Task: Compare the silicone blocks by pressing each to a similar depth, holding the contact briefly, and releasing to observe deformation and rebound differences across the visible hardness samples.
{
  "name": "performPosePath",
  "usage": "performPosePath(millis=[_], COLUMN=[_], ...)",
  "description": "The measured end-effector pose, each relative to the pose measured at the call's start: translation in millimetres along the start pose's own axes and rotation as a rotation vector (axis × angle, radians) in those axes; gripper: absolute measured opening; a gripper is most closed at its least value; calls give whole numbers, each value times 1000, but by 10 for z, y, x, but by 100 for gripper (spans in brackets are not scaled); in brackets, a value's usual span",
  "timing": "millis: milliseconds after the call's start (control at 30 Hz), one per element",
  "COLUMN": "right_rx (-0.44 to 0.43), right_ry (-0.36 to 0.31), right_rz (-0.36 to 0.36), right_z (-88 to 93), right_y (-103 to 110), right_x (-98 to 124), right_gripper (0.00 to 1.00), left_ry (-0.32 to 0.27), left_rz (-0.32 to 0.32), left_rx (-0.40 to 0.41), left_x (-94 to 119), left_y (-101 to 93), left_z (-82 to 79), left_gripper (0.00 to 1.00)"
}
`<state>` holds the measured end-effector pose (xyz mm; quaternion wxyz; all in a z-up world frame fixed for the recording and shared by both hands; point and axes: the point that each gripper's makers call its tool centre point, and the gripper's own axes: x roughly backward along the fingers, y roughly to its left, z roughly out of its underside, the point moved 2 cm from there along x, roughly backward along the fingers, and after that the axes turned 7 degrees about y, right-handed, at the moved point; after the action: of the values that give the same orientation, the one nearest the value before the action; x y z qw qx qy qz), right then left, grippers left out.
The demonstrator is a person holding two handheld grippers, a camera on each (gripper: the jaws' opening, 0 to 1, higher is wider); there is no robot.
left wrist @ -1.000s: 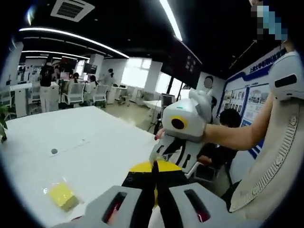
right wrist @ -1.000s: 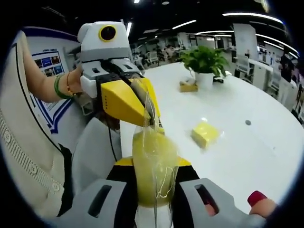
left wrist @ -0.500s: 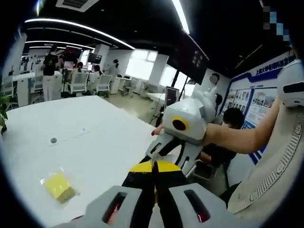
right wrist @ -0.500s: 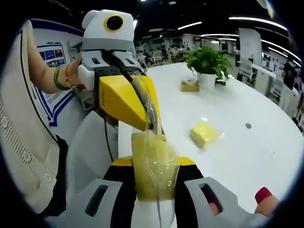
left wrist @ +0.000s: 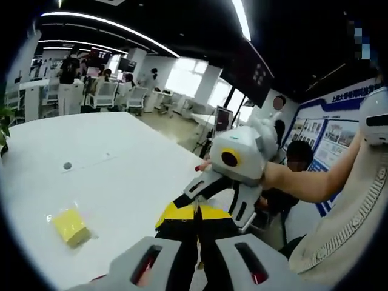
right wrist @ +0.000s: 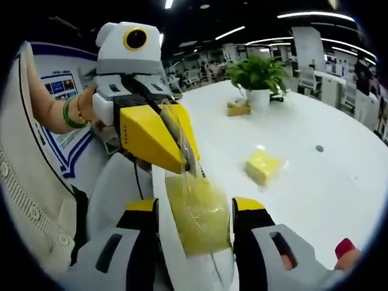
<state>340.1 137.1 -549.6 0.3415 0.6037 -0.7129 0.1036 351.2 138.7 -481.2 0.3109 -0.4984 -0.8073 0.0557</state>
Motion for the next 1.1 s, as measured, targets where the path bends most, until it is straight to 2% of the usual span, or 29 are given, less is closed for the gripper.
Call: performPosePath(millis=[267, 400, 533, 767, 833, 967, 1100], right_rx=[-13, -13, -46, -104, -129, -192, -256], right_ry=[-11, -22, -81, -163, -200, -314, -391], right_rz=[33, 100, 158, 206, 223, 273, 327], right_z=[59, 107, 141, 214, 224, 228, 342], right_y=[24, -19, -11, 63, 74, 69, 41], right_x=[90, 149, 276, 521, 614, 865, 1134], right_gripper=[57, 65, 69, 74, 75, 80, 81], left_ry=[37, 43, 53, 45, 44, 33, 29], left_rz=[3, 17, 23, 38, 39, 39, 40], left_rx=[-3, 19, 14, 55, 66, 94, 112], left_x=[-72, -113, -160, -208, -226, -272, -345], left_y=[5, -18, -60, -69, -81, -38, 22], left_z=[103, 137, 170, 189, 198, 199, 188], left_gripper=[0, 0, 0, 0, 0, 0, 0])
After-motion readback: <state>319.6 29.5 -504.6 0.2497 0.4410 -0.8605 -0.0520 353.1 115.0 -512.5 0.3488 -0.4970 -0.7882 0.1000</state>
